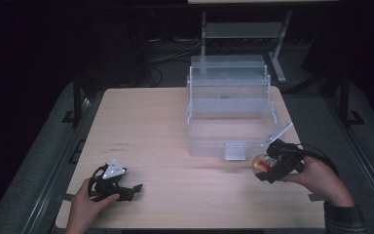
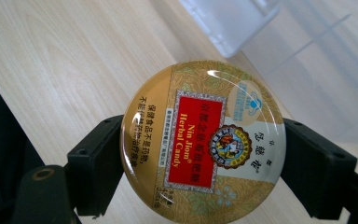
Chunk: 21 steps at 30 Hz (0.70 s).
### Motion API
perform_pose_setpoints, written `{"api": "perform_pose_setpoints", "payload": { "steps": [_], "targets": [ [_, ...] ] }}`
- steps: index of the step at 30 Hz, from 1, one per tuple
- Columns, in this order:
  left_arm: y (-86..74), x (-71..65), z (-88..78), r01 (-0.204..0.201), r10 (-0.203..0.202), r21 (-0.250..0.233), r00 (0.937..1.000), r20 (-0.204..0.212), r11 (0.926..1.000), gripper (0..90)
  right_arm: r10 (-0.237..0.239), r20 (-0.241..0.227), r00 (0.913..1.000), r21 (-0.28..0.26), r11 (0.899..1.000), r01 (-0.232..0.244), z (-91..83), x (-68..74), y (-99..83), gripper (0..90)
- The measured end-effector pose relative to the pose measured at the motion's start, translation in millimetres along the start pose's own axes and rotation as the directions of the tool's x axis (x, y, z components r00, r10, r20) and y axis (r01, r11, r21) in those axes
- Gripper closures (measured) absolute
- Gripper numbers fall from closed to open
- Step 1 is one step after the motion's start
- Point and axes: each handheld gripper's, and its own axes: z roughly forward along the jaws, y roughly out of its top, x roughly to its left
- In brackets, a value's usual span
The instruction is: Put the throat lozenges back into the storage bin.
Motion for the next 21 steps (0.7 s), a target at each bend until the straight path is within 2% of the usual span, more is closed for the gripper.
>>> {"api": "perform_pose_setpoints", "payload": {
  "steps": [9,21],
  "targets": [
    [0.0,0.0,0.0,0.000,0.000,0.000,1.0000,0.000,1.0000,10.7,0.012,0.006,0.9999,-0.015,1.000,-0.011,-14.5,-8.2,4.0,19.8],
    [0.1,0.2,0.0,-0.003,0.003,0.000,1.0000,-0.001,1.0000,10.7,0.037,0.035,0.9987,-0.021,0.999,-0.036,-27.2,-25.8,11.2,19.8]
  ]
}}
